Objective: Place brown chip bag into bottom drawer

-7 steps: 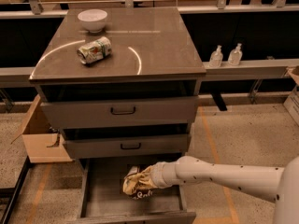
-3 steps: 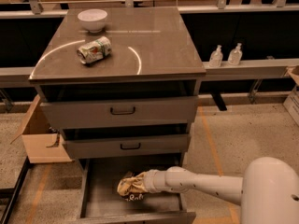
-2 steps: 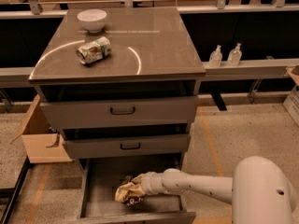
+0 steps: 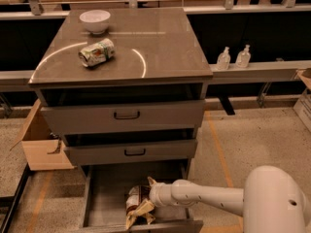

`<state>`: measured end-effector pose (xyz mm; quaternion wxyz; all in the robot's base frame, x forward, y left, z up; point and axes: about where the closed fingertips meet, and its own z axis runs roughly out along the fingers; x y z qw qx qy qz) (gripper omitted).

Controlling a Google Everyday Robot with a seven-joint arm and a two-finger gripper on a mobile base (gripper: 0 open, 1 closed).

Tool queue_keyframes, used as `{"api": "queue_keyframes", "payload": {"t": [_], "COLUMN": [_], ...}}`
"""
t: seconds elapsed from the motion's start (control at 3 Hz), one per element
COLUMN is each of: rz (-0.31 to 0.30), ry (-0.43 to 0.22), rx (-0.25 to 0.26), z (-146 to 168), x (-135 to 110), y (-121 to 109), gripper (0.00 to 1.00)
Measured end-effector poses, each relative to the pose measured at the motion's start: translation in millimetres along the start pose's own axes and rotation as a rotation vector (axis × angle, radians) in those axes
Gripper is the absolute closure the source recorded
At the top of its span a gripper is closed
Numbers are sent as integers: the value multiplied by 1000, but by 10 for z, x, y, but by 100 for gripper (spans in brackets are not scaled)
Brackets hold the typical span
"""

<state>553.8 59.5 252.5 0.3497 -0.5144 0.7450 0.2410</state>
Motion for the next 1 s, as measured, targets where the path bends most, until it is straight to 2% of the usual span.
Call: {"api": "queue_keyframes", "payload": {"t": [0.67, 1.0], "rz": [162, 162], "ry": [40, 41], "rx": [95, 89], "z": [-841, -848], "x": [415, 418], "y": [94, 137], "gripper": [55, 55]}}
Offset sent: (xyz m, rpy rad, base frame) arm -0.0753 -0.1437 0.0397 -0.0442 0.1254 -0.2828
